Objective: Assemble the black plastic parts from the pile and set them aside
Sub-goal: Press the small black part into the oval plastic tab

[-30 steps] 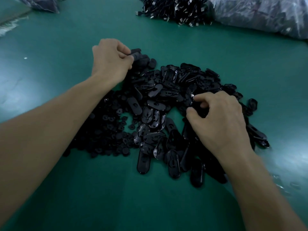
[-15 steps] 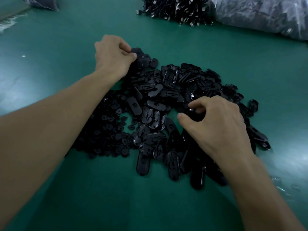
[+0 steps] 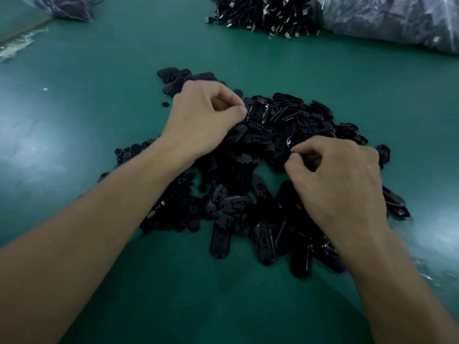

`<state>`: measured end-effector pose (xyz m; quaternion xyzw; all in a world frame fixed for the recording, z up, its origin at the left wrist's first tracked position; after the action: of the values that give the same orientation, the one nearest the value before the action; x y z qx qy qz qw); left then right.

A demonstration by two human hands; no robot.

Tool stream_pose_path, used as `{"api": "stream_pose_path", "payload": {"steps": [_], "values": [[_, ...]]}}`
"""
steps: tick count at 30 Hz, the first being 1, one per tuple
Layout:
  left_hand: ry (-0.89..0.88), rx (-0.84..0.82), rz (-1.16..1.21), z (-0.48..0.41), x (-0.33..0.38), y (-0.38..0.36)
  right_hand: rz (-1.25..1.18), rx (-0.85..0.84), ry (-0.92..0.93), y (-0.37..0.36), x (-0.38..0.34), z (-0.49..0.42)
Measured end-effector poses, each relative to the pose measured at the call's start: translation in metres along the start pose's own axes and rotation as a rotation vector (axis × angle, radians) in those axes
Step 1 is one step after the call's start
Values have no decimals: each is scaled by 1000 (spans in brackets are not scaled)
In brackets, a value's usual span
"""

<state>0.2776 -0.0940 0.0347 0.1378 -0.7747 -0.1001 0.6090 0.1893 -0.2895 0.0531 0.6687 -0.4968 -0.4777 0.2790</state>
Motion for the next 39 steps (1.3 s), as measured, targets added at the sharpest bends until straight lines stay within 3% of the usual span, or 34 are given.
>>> {"api": "stream_pose_path", "payload": {"steps": [3,6,13,18,34,36,39], "values": [[-122,-24,-18,16,20,-1,-10,93,25,7,-2,-1],[-184,-76,34,30,31,-3,-191,160,28,13,1,-3],[-81,-228,92,36,18,-19,-671,-3,-39,-6,7,-10],[-78,-294,270,36,23,-23,-811,-69,-23,-9,1,-10],[-98,-388,163,38,24,-27,-823,-22,-24,-11,-4,-6],[-110,-360,150,34,24,-22,-805,-18,-21,-12,-4,-5],[-57,-185,212,22,12,-2,-615,-59,57,-13,-16,-2]]}}
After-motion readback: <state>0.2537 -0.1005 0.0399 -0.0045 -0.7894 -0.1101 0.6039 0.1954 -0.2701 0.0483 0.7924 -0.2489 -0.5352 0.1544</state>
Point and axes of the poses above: each hand's wrist, its own z-axis away from the middle knuckle, its own y-axis out of the back of the hand, x = y × z, the point moved 10 cm from there along -z, towards the middle knuckle, and after that the axes turned 6 degrees about z, right-handed, at the moved point
